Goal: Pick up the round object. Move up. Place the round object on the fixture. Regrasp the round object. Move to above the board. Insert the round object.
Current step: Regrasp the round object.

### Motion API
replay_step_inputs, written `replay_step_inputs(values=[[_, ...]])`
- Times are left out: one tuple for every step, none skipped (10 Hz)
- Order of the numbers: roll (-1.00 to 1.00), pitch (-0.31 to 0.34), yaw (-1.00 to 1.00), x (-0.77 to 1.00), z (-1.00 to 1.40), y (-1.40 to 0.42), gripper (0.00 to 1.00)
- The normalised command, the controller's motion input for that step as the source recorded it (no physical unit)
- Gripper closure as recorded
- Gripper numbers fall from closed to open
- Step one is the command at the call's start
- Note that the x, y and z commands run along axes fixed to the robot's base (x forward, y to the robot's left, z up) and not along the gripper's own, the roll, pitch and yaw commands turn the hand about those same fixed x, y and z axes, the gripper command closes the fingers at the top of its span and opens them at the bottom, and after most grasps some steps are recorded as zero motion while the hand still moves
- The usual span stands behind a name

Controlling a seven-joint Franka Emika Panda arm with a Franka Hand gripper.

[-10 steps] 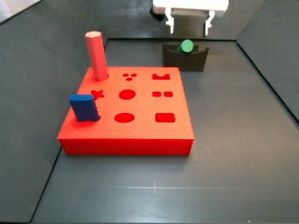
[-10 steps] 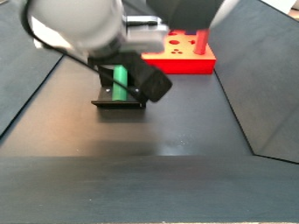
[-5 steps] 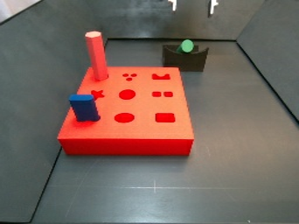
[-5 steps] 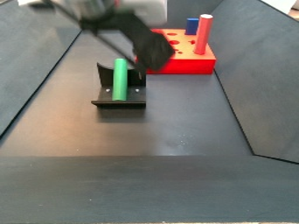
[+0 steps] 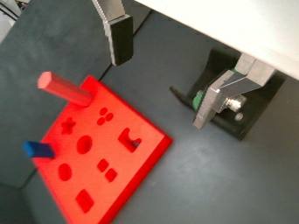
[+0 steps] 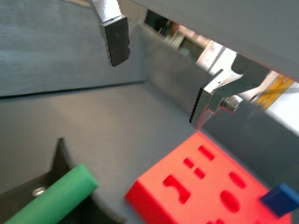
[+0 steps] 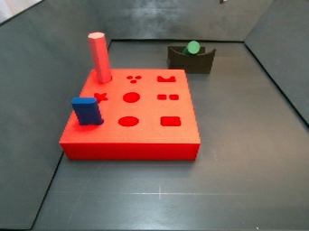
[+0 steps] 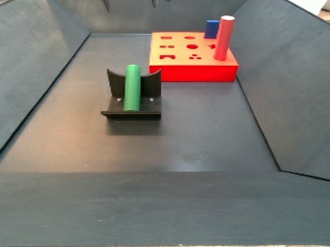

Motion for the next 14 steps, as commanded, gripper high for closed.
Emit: replay_step_inputs(values=[[1.00, 0.010, 0.03, -0.02, 0.04, -0.03, 0.00], [1.00, 0.007, 0.03, -0.02, 0.02, -0.04, 0.00], [1.00, 0.002, 0.03, -0.03, 0.02, -0.04, 0.00], [1.00, -0.004, 0.03, -0.04, 0.01, -0.03, 0.00], [1.00, -0.011, 0.03, -0.05, 0.01, -0.03, 0.00], [1.00, -0.016, 0.03, -0.05, 0.01, -0.02, 0.00], [1.00, -0.025, 0.03, -0.05, 0.01, -0.02, 0.00], [1.00, -0.029, 0.03, -0.04, 0.00, -0.02, 0.00], [1.00, -0.038, 0.03, -0.03, 0.00, -0.02, 0.00], [1.00, -0.041, 0.04, -0.03, 0.00, -0.02, 0.00], [1.00, -0.042, 0.04, -0.03, 0.01, -0.02, 0.00], [1.00, -0.041, 0.04, -0.03, 0.01, -0.02, 0.00], [1.00, -0.036, 0.04, -0.02, 0.01, -0.02, 0.00], [1.00, -0.034, 0.04, 0.00, 0.00, -0.02, 0.00]])
